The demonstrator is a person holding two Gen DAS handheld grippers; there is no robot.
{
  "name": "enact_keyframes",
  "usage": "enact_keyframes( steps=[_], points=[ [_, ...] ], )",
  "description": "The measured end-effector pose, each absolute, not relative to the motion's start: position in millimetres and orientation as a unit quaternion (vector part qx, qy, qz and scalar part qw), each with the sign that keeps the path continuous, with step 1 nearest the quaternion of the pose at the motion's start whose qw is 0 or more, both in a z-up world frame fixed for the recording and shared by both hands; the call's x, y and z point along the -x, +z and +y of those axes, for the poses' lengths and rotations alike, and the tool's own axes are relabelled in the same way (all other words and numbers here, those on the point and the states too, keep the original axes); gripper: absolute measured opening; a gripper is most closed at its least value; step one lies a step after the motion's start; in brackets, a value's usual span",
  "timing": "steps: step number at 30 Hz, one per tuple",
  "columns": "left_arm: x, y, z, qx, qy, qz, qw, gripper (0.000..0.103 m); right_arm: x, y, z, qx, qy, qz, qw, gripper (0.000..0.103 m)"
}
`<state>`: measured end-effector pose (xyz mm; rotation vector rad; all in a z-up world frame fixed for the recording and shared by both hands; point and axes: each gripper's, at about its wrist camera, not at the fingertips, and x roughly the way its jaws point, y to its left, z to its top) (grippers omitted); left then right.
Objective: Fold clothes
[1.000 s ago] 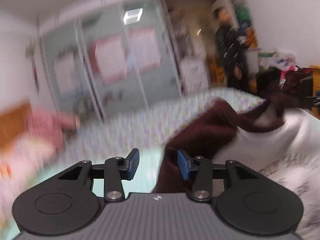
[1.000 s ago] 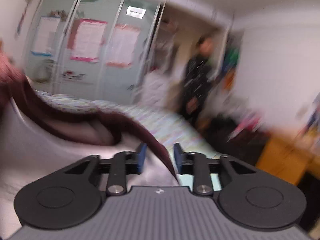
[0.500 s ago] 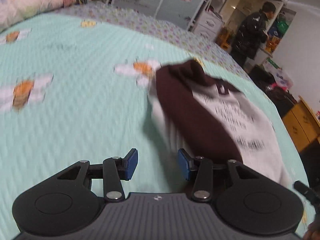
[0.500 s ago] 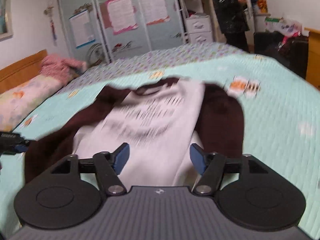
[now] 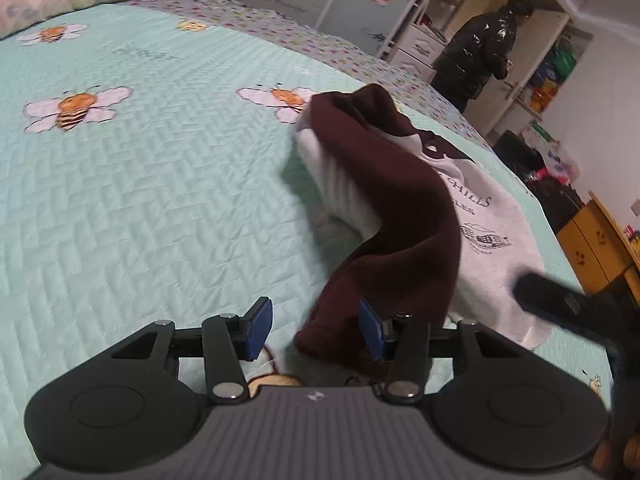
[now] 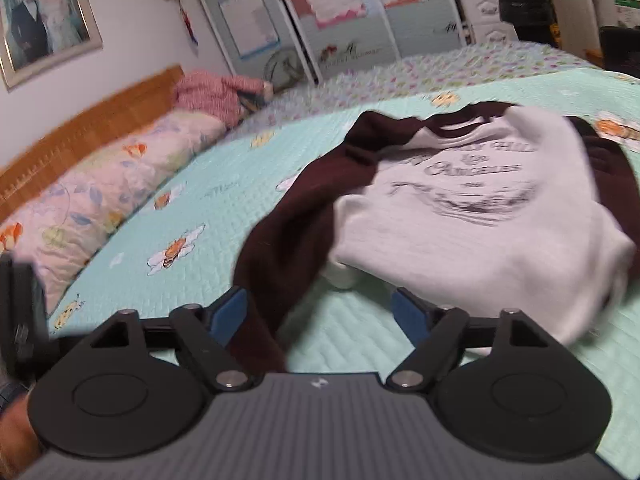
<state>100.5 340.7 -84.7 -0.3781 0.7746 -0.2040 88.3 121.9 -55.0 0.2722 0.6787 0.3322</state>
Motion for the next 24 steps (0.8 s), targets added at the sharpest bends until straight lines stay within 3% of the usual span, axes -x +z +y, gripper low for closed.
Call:
enact_keyframes(
  steps=[5,6,7,8,13,15,17,19,21,24],
  points=[
    [-86,-97,359,0.193,-0.082,0.374,0.903,0.05,-125,-73,165,-0.132,0.174,0.391,0.894,0.079],
    [-85,-101,363,0.198,-0.083,0.377,0.901,0.05,-131,-80,171,-0.124,0.167,0.41,0.888,0.059],
    [-84,-104,367,0.203,-0.084,0.378,0.899,0.05,-135,-84,176,-0.121,0.17,0.422,0.882,0.017],
    [-83,-107,372,0.209,-0.085,0.38,0.897,0.05,-139,-87,180,-0.12,0.175,0.434,0.876,0.003],
    [-81,-113,390,0.235,-0.093,0.369,0.894,0.05,-168,-61,210,-0.112,0.231,0.429,0.866,0.005],
    [-80,-112,396,0.24,-0.095,0.36,0.896,0.05,-188,-31,216,-0.177,0.288,0.386,0.859,0.005],
    [-80,-112,402,0.244,-0.092,0.354,0.898,0.05,-207,-3,212,-0.271,0.361,0.31,0.837,0.012],
    [-81,-112,408,0.252,-0.089,0.35,0.898,0.05,-224,17,210,-0.312,0.385,0.272,0.825,0.046],
    [-82,-113,414,0.263,-0.084,0.347,0.896,0.05,-222,35,215,-0.232,0.329,0.257,0.879,0.059],
    [-83,-115,420,0.273,-0.08,0.345,0.894,0.051,-198,30,210,-0.128,0.309,0.248,0.909,0.062]
  ],
)
